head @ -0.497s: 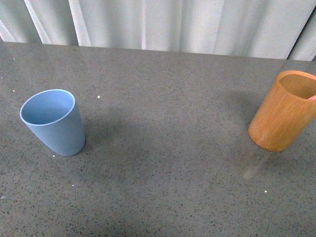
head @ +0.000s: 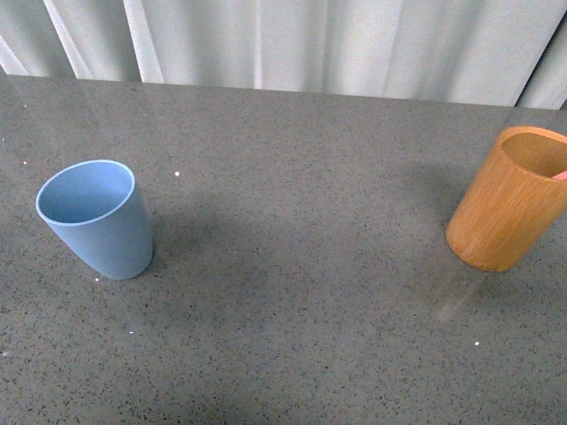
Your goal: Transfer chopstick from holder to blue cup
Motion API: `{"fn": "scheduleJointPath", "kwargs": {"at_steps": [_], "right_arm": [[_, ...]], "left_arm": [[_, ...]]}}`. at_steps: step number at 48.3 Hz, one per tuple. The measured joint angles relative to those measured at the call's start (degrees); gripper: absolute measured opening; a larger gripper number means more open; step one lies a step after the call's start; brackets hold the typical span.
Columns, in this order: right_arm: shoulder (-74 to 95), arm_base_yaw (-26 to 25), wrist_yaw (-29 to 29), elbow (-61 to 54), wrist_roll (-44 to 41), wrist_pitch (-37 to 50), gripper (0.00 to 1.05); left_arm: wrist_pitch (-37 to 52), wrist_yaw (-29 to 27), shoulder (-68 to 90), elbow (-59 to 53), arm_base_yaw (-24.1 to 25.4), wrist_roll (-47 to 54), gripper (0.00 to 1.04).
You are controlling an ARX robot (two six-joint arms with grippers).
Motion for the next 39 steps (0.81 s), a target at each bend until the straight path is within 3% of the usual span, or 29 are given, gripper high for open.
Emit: {"fn": "scheduleJointPath", "kwargs": {"at_steps": [39], "right_arm": [[0.0,0.0,0.0,0.0,0.0,0.0,0.95]], "left_arm": [[0.0,0.0,0.0,0.0,0.0,0.0,0.98]]}}
